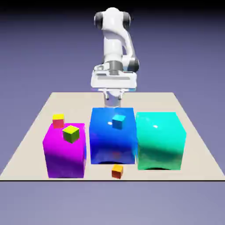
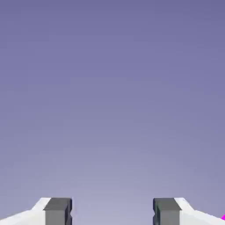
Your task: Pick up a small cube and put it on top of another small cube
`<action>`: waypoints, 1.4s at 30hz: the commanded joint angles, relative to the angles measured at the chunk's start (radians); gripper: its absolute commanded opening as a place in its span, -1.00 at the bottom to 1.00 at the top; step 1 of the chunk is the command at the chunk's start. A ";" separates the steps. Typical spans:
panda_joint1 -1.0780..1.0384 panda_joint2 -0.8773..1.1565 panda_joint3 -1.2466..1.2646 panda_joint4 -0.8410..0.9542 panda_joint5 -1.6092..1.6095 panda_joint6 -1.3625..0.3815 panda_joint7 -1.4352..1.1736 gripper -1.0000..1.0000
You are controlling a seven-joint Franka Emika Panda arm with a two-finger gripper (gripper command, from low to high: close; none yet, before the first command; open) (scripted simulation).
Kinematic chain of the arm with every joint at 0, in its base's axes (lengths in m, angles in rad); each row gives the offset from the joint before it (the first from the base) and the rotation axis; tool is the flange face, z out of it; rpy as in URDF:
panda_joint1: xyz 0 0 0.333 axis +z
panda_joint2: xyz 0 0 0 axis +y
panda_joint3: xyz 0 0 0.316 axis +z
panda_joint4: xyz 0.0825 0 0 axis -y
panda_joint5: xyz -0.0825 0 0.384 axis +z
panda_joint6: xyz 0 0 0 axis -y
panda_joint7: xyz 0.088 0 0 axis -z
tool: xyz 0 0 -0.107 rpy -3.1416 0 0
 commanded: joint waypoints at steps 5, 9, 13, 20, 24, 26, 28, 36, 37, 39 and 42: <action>-0.020 0.181 0.016 0.155 0.014 -0.174 0.043 0.00; -0.035 0.326 0.030 0.279 0.026 -0.313 0.077 0.00; -0.051 0.471 0.043 0.403 0.037 -0.452 0.112 0.00; -0.079 0.725 0.066 0.620 0.058 -0.695 0.172 0.00; -0.094 0.870 0.079 0.744 0.069 -0.834 0.206 0.00; -0.102 0.942 0.085 0.806 0.075 -0.904 0.223 0.00; -0.110 1.015 0.092 0.868 0.081 -0.973 0.240 0.00; -0.122 1.216 0.107 0.959 0.096 -1.044 0.275 0.00; -0.119 1.235 0.108 0.934 0.097 -1.000 0.273 0.00; -0.118 1.244 0.108 0.922 0.097 -0.979 0.272 -1.00; -0.124 1.207 0.107 0.972 0.095 -1.066 0.276 -1.00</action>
